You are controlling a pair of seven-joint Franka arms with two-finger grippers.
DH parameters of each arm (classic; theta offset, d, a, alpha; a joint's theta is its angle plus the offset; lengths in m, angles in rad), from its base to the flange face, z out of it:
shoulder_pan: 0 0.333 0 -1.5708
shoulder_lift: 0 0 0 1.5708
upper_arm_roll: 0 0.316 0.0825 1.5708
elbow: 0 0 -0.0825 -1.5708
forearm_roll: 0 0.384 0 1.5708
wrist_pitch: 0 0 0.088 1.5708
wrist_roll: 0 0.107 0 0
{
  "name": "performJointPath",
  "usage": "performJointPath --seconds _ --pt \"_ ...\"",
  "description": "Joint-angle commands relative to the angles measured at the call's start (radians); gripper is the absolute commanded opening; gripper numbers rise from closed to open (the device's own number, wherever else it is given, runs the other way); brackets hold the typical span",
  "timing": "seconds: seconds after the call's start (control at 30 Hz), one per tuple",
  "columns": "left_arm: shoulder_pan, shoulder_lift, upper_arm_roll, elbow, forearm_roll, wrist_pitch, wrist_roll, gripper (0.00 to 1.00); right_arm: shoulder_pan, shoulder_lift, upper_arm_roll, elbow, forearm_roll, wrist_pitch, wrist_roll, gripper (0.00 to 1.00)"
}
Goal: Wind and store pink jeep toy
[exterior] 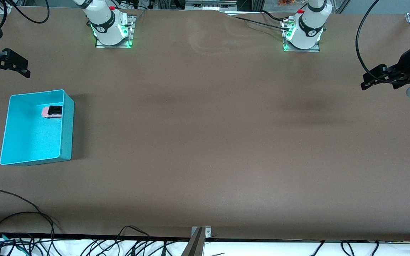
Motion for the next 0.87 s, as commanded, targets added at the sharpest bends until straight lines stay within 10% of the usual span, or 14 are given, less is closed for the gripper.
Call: performJointPath --seconds 0.0,0.83 --pt "0.004 0.015 0.001 0.036 -0.004 -0.029 -0.004 1.00 -0.006 0.008 0.000 0.028 -0.009 -0.027 0.017 1.00" --pt "0.004 0.015 0.002 0.036 -0.003 -0.029 -0.007 1.00 -0.046 0.011 0.000 0.017 0.114 -0.048 0.055 1.00"
